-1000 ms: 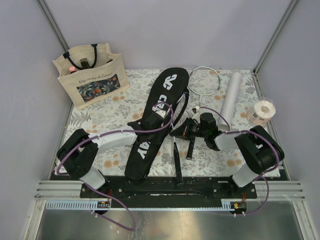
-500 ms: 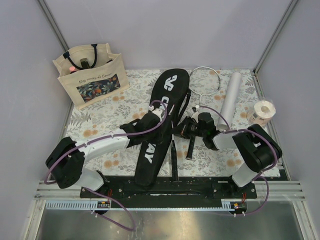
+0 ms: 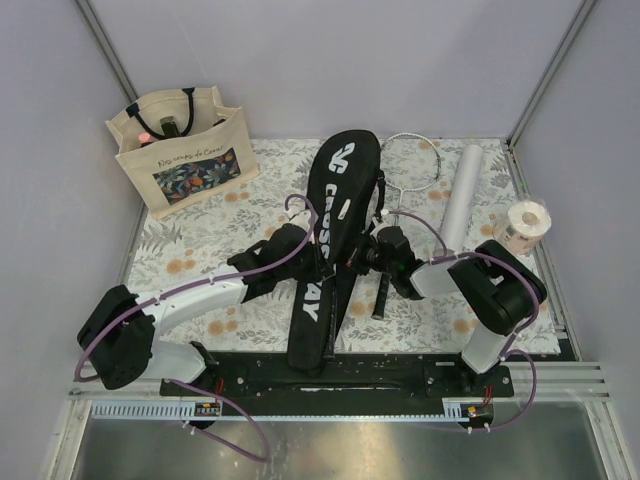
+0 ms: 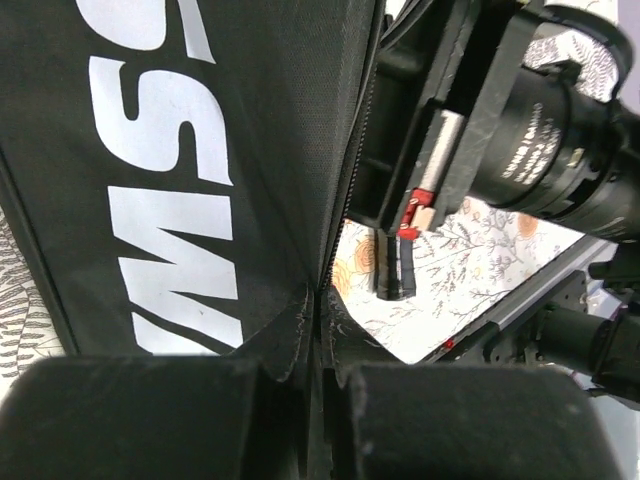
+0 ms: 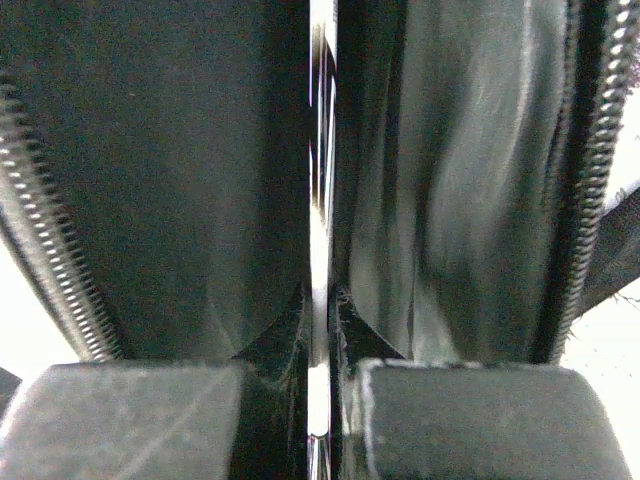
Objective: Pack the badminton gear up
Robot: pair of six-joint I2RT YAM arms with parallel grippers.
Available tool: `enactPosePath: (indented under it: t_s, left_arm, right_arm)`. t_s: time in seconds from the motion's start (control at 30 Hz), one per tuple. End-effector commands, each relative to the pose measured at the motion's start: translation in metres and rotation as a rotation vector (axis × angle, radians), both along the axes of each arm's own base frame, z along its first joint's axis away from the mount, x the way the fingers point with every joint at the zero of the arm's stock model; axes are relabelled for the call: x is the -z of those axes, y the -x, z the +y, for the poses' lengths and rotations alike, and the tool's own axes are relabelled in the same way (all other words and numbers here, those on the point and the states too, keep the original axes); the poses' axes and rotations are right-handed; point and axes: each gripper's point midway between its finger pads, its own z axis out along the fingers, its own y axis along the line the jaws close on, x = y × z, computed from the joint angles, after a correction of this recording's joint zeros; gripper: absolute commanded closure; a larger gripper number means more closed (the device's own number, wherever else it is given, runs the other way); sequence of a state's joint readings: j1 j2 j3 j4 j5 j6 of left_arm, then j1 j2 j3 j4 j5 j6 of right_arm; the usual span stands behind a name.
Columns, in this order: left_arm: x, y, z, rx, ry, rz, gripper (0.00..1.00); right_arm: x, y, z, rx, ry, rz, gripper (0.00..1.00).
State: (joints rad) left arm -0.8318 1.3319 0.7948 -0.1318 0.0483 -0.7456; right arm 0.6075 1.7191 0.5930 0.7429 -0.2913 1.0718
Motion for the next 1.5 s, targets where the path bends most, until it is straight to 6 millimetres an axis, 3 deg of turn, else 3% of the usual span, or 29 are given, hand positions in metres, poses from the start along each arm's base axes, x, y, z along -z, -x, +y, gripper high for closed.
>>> enactPosePath:
  t_s: [0.0,0.2,0.37,0.47,0.6,0.7,0.77,0.87,1.0,1.07,1.2,1.33,1.47]
  left_arm:
    - [-0.029,0.021,-0.021,0.070,0.152,0.032,1.00]
    - [-0.034,0.022,-0.025,0.047,0.214,0.051,1.00]
    - [-0.020,0.017,-0.017,-0.014,0.184,0.060,1.00]
    - [-0.002,0.012,-0.007,-0.047,0.083,0.073,1.00]
    - [0.010,0.006,0.002,-0.079,0.013,0.075,0.94]
    - [0.020,0.004,0.008,-0.095,-0.027,0.093,0.75]
    - [0.029,-0.001,0.014,-0.118,-0.072,0.093,0.79]
    - [0.040,-0.004,0.017,-0.122,-0.096,0.103,1.00]
    - [0.052,-0.009,0.017,-0.126,-0.099,0.127,1.00]
    - [0.054,-0.010,0.017,-0.128,-0.102,0.129,1.00]
    - [0.048,-0.010,0.014,-0.116,-0.078,0.129,1.00]
    - [0.044,-0.015,0.016,-0.120,-0.056,0.130,1.00]
    - [0.038,-0.022,0.016,-0.107,0.022,0.165,1.00]
  right_arm:
    - [-0.057,-0.062,0.002,0.185,-0.052,-0.244,1.00]
    - [-0.042,-0.070,0.009,0.219,-0.012,-0.231,1.00]
    - [-0.035,-0.073,0.023,0.210,-0.010,-0.214,1.00]
    - [-0.032,-0.067,0.031,0.176,-0.012,-0.203,0.93]
    - [-0.028,-0.052,0.037,0.106,-0.005,-0.163,0.69]
    - [-0.028,-0.038,0.036,0.042,0.031,-0.139,0.58]
    - [-0.033,-0.028,0.032,0.003,0.064,-0.134,0.54]
    - [-0.030,-0.011,0.021,-0.047,0.165,-0.087,0.50]
    - [-0.027,0.012,0.003,-0.112,0.280,-0.038,0.47]
    - [-0.030,0.014,-0.013,-0.096,0.326,-0.038,0.44]
    - [-0.040,0.002,-0.052,-0.044,0.351,-0.018,0.41]
    - [-0.047,-0.024,-0.101,0.081,0.455,-0.040,0.40]
    - [-0.032,-0.047,-0.136,0.179,0.575,0.012,0.40]
